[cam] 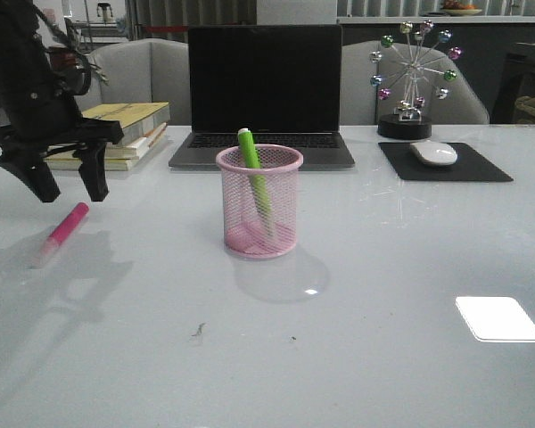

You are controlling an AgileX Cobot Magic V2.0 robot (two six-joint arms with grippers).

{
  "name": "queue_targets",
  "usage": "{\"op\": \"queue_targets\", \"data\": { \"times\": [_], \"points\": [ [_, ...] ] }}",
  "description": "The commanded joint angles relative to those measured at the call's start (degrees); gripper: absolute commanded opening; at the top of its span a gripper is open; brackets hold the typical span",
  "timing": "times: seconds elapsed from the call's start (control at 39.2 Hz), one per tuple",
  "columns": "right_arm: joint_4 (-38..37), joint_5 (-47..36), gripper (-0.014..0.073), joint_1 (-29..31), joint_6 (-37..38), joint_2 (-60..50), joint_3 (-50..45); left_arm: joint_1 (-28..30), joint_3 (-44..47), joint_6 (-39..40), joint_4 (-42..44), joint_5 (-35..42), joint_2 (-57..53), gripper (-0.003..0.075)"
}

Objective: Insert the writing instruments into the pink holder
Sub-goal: 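Lower the left gripper and close it on the pink highlighter, then lift the pink highlighter upright with the left gripper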

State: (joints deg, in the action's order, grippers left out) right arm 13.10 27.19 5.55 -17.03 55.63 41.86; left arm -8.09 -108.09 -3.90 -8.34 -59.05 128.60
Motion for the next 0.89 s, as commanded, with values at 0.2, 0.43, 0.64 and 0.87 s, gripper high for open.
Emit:
{"op": "queue_targets", "data": {
  "times": [0.2, 0.43, 0.64, 0.87],
  "points": [
    [0.02, -3.97, 0.0405, 0.50, -0.58, -0.97, 1.65, -0.28, -1.77, 0.01, 0.67, -0.01, -1.61, 0.0477],
    [0.02, -3.97, 0.0405, 0.50, -0.58, -0.97, 1.65, -0.28, -1.77, 0.01, 0.67, -0.01, -0.87, 0.0477],
    [0.02, -3.97, 0.0405, 0.50, -0.58, -0.97, 1.65, -0.28, -1.77, 0.01, 1.04, -0.01, -0.60, 0.0477],
    [0.02, -3.97, 0.0405, 0.50, -0.58, -0.97, 1.65, -0.28, -1.77, 0.01, 1.04, -0.13, -0.60, 0.0404]
  ]
}}
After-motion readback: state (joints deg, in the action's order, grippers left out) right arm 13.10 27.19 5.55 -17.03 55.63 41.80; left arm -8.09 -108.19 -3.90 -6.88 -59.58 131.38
